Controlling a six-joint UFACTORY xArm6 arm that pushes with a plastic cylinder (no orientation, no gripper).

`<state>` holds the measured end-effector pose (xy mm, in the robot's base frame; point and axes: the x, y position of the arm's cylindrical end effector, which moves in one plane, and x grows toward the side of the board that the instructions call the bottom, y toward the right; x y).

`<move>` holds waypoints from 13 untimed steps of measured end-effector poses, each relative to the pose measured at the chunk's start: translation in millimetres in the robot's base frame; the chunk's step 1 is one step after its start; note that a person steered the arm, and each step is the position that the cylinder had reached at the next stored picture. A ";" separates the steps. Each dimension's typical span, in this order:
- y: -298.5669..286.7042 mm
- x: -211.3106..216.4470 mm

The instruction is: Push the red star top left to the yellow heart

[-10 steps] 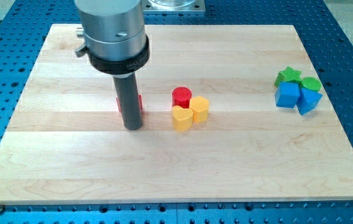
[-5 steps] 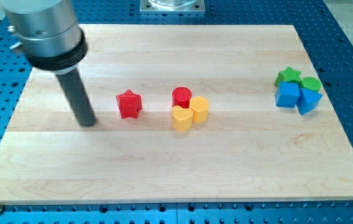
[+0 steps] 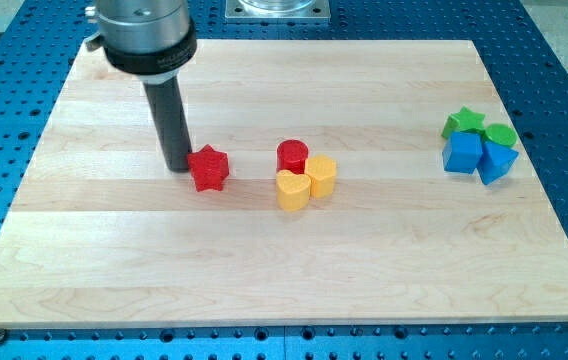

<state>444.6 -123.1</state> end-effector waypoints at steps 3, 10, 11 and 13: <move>54.8 11.6; 46.4 10.7; 47.0 9.8; 8.4 57.7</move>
<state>502.3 -114.7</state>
